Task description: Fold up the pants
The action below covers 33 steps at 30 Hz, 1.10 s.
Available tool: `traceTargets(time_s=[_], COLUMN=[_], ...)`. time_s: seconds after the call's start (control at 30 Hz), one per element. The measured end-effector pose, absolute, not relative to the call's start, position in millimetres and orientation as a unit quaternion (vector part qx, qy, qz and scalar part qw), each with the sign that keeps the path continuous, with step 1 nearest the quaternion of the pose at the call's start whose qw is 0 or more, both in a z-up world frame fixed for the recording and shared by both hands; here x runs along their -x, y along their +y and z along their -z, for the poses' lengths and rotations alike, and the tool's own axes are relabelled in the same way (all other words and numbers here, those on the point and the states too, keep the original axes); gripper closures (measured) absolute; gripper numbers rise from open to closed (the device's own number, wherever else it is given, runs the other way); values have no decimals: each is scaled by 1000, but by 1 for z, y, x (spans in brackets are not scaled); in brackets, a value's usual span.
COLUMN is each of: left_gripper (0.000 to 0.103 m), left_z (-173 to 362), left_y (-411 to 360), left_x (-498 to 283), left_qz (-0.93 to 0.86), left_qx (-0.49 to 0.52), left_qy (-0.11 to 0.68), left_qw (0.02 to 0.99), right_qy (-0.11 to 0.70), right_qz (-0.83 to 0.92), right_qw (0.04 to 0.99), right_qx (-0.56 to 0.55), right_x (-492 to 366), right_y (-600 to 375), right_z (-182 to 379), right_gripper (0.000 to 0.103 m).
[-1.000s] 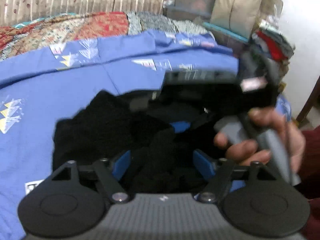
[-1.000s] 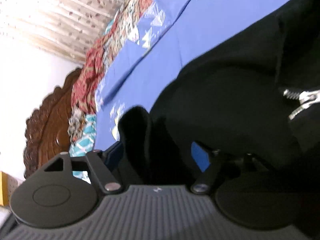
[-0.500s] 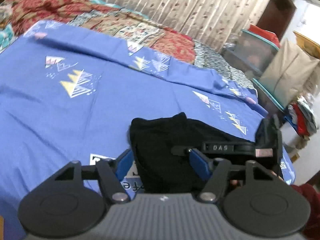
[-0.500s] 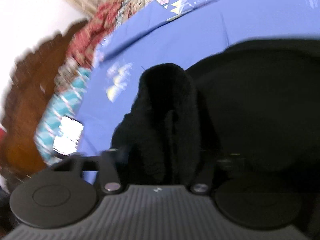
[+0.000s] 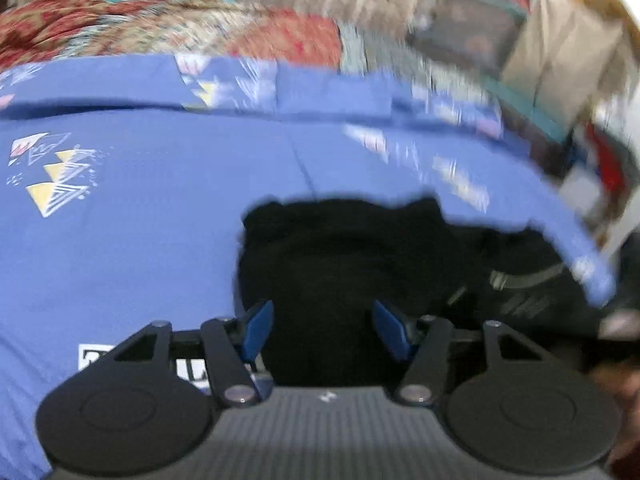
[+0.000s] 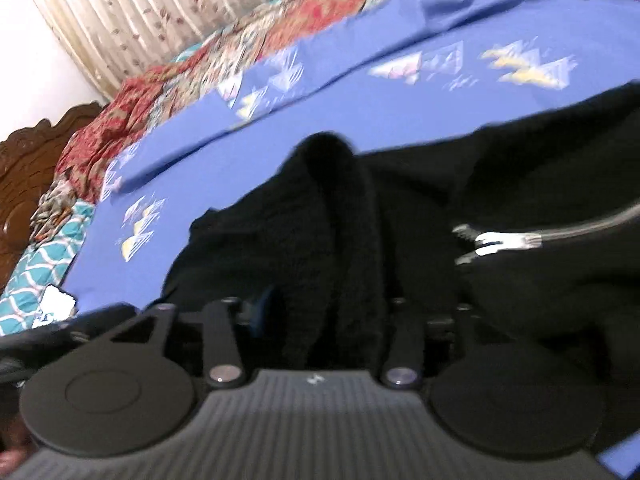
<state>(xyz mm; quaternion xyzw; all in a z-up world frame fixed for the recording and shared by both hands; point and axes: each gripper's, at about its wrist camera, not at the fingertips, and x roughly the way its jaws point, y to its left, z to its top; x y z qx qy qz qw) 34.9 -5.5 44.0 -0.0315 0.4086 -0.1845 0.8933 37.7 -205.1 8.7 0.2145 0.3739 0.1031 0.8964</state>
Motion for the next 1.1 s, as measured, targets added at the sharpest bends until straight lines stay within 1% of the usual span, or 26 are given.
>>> traceTargets(time_s=[0.1, 0.17, 0.23, 0.27, 0.3, 0.4, 0.47, 0.53, 0.67, 0.8, 0.9, 0.93, 0.97, 1.0, 1.07, 1.1], left_gripper=[44, 41, 40, 39, 38, 35, 35, 35, 38, 39, 41, 42, 46, 49, 53, 55], left_z=[-27, -22, -23, -24, -25, -23, -23, -27, -54, -86, -102, -105, -106, -106, -101, -96], left_y=[-22, -20, -15, -14, -14, -16, -17, -17, -11, -8, -24, -34, -43, -50, -70, -79], left_x=[-36, -34, -32, -32, -32, -33, -31, -31, -26, -30, -46, -54, -60, -67, -81, -88], left_qz=[161, 157, 155, 155, 154, 150, 144, 144, 152, 175, 202, 213, 226, 234, 245, 249], left_qx=[-37, -41, -33, -32, -33, -48, -52, -53, -36, -1, 9, 10, 10, 10, 9, 6], left_qy=[436, 441, 443, 444, 444, 445, 446, 444, 423, 386, 370, 366, 362, 359, 358, 363], left_qw=[885, 883, 882, 882, 882, 882, 882, 883, 893, 906, 907, 906, 904, 904, 901, 898], right_qy=[319, 281, 268, 275, 294, 402, 394, 395, 370, 300, 260, 248, 241, 237, 234, 233], right_qz=[-83, -80, -96, -111, -127, -132, -128, -138, -150, -103, -36, -6, 15, 40, 78, 89], right_qw=[925, 941, 945, 942, 935, 895, 894, 894, 893, 922, 938, 941, 941, 940, 933, 929], right_qx=[-189, -174, -163, -156, -150, -141, -168, -162, -207, -222, -227, -232, -236, -241, -261, -273], right_x=[-24, -12, -5, -5, -7, -26, -27, -32, -24, -5, 11, 15, 19, 22, 30, 35], right_y=[-214, -216, -217, -216, -211, -200, -203, -207, -226, -270, -309, -326, -339, -353, -379, -389], right_z=[-33, -47, -47, -45, -38, 6, 14, 8, -4, -24, -33, -34, -33, -32, -25, -21], right_gripper=[49, 49, 54, 63, 70, 71, 72, 72, 70, 59, 56, 54, 51, 50, 48, 45])
